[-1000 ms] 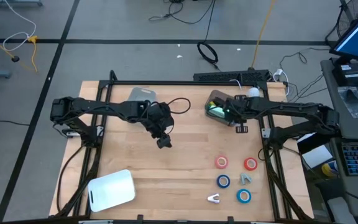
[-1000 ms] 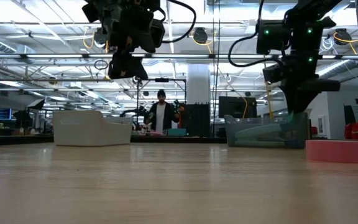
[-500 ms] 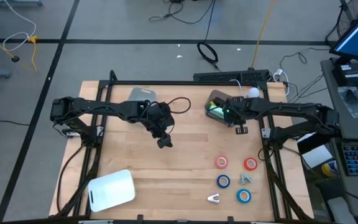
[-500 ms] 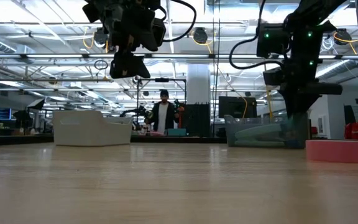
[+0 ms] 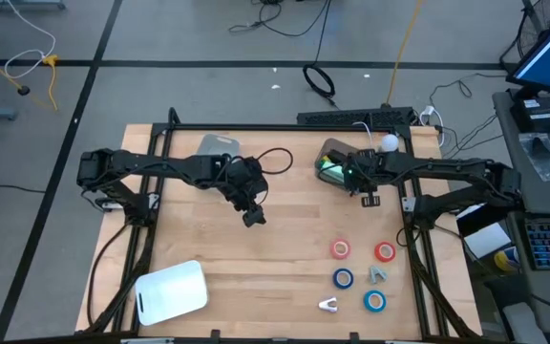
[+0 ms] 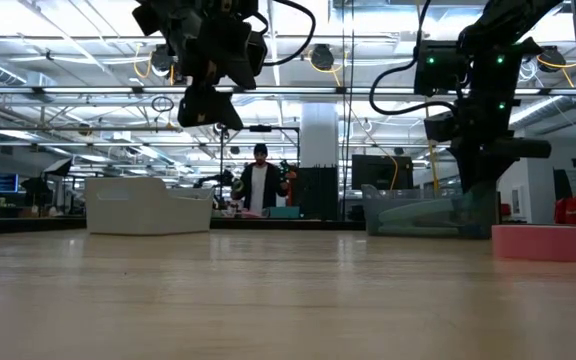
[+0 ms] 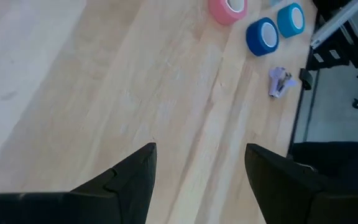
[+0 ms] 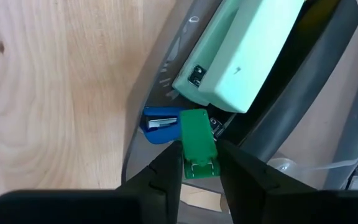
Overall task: Pick and place Stapler, Stapler remover, tape
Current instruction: Put the small green stapler into the black bin, then put the orange tape into the gray bin
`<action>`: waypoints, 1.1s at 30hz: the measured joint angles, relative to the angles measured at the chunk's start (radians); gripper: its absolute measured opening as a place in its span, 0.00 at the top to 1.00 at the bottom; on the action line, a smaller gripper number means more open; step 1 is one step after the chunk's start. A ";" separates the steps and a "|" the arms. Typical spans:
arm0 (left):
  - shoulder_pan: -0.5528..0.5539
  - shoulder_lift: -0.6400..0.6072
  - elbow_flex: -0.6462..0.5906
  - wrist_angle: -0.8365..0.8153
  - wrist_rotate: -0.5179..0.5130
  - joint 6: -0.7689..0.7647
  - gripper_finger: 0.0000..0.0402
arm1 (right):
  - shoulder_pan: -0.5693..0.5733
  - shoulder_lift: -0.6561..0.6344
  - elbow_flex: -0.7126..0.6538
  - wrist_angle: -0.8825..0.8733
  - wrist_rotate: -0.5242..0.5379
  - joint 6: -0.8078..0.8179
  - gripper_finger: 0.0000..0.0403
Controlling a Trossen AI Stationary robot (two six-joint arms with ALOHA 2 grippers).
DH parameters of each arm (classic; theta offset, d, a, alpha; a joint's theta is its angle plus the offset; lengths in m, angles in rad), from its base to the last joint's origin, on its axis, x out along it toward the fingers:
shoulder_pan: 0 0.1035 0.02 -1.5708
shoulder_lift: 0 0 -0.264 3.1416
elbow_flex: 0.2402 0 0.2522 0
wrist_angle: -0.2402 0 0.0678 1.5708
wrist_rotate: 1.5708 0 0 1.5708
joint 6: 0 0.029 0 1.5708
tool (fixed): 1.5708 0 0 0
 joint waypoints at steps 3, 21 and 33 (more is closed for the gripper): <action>-0.001 0.000 0.000 0.000 -0.033 0.005 0.39 | 0.000 0.000 0.000 0.003 0.001 0.000 0.71; -0.029 0.000 0.000 0.002 -0.190 0.056 0.39 | 0.102 -0.156 0.083 0.037 0.137 0.029 0.68; -0.096 0.000 0.000 0.138 -0.383 0.134 0.39 | 0.308 -0.433 0.090 -0.016 -0.111 0.447 0.69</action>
